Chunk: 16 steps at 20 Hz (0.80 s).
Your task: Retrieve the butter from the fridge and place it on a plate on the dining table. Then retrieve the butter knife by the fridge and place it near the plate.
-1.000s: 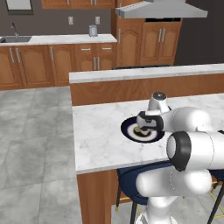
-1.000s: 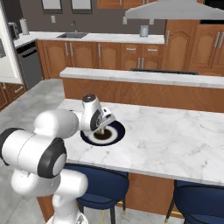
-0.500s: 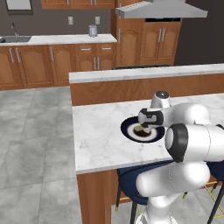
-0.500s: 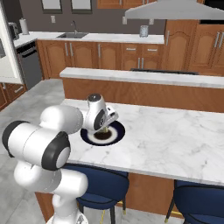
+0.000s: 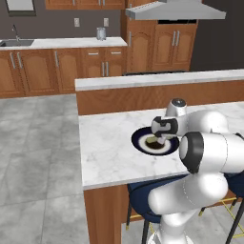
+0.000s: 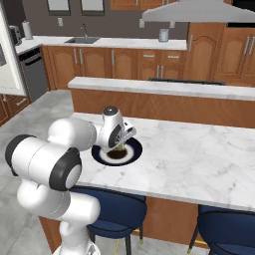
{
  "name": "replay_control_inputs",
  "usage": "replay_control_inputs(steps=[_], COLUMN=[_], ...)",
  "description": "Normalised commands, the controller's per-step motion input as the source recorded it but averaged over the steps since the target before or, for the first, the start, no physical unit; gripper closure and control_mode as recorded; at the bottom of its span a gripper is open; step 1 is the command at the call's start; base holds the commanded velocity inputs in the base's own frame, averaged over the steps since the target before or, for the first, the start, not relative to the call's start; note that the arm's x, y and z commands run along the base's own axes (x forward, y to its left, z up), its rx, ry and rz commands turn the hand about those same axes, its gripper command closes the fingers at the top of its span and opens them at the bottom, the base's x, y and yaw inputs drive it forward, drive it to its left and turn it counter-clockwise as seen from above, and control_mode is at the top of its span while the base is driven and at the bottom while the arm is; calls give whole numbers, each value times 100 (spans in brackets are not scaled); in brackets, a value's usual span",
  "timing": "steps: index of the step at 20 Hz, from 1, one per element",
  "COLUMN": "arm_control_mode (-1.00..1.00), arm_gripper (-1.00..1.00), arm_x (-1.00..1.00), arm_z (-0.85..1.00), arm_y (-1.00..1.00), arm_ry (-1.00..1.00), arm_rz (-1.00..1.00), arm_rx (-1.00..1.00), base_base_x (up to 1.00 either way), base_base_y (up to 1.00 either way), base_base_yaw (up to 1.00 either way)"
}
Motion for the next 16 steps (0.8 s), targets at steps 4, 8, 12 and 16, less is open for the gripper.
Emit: replay_control_inputs(steps=[4,8,12,16], arm_control_mode=[-100,-100,-100,-100], arm_gripper=[-100,-100,-100,-100], arm_x=[0,0,0,0], arm_z=[-3,0,0,0], arm_y=[0,0,0,0], arm_ry=[0,0,0,0], arm_rz=[0,0,0,0], arm_rx=[0,0,0,0], base_base_x=[0,0,0,0], base_base_y=[0,0,0,0], base_base_yaw=[0,0,0,0])
